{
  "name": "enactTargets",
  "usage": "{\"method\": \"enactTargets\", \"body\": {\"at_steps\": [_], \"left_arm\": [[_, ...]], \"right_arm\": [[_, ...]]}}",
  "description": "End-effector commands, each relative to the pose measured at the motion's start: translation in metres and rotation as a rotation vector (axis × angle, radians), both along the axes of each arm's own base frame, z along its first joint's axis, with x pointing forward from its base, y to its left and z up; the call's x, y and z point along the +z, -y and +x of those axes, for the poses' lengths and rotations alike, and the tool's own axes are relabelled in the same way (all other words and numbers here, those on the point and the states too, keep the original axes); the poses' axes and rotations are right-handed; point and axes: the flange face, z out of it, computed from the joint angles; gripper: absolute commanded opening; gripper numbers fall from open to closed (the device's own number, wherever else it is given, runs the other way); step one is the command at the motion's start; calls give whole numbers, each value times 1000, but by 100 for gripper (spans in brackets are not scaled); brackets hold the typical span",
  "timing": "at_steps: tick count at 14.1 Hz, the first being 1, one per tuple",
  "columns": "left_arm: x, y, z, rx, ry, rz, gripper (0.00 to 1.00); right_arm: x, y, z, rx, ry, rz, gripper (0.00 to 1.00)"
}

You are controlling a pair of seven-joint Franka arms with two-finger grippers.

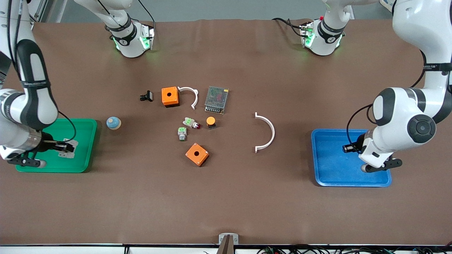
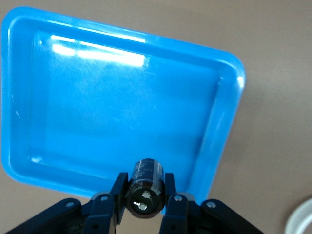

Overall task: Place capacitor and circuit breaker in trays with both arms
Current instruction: 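Carry the capacitor to the blue tray while the right gripper carries the breaker, then lower the capacitor into the blue tray while the right gripper lowers the breaker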

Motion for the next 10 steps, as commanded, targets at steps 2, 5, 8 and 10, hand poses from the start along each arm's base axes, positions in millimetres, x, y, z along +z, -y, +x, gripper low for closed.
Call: {"method": "enactTargets", "body": {"at_steps": [2, 5, 8, 10], "left_arm": [[-32, -15, 0, -44, 34, 15, 20], [-60, -28, 4, -67, 53, 49, 20], [-82, -32, 7, -61, 74, 41, 20], [-91, -31, 8, -62, 79, 38, 20]], "right_arm": [[-15, 57, -18, 65, 46, -21, 0], [-46, 86, -31, 73, 53, -34, 0], [-75, 94, -35, 88, 49, -39, 0], [-83, 87, -38, 97, 31, -29, 0]]}}
